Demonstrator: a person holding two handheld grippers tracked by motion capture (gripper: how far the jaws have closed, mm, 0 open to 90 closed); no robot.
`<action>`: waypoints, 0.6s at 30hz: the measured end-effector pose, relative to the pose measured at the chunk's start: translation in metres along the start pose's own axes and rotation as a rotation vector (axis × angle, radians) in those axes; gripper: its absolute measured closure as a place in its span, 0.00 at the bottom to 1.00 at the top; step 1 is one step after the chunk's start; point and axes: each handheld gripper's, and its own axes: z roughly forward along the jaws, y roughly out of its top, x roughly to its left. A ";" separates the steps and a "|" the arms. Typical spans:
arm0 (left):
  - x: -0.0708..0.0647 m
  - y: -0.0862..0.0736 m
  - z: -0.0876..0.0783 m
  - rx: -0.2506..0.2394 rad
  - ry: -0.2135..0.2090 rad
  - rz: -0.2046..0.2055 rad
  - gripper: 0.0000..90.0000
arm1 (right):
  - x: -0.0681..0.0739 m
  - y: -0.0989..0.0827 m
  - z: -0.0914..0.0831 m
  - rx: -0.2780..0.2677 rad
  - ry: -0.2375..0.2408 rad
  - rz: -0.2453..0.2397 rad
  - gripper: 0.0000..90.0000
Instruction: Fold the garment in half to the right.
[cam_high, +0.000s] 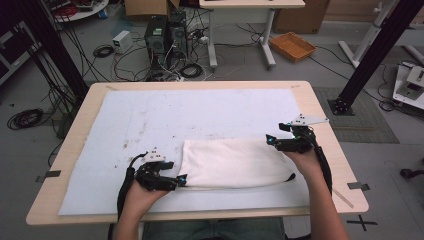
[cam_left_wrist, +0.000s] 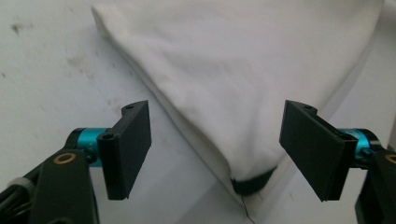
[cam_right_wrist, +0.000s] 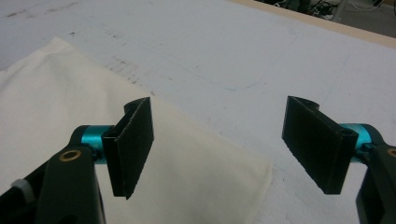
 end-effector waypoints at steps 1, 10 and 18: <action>-0.001 -0.002 0.001 0.012 -0.007 -0.003 0.36 | 0.000 0.001 0.002 -0.003 0.002 0.000 0.28; -0.014 -0.008 0.009 0.031 -0.029 0.026 0.53 | 0.005 0.005 0.010 0.004 0.016 -0.013 0.28; -0.026 -0.008 0.011 0.065 0.052 0.149 0.65 | 0.015 0.017 0.018 -0.006 0.028 -0.043 0.28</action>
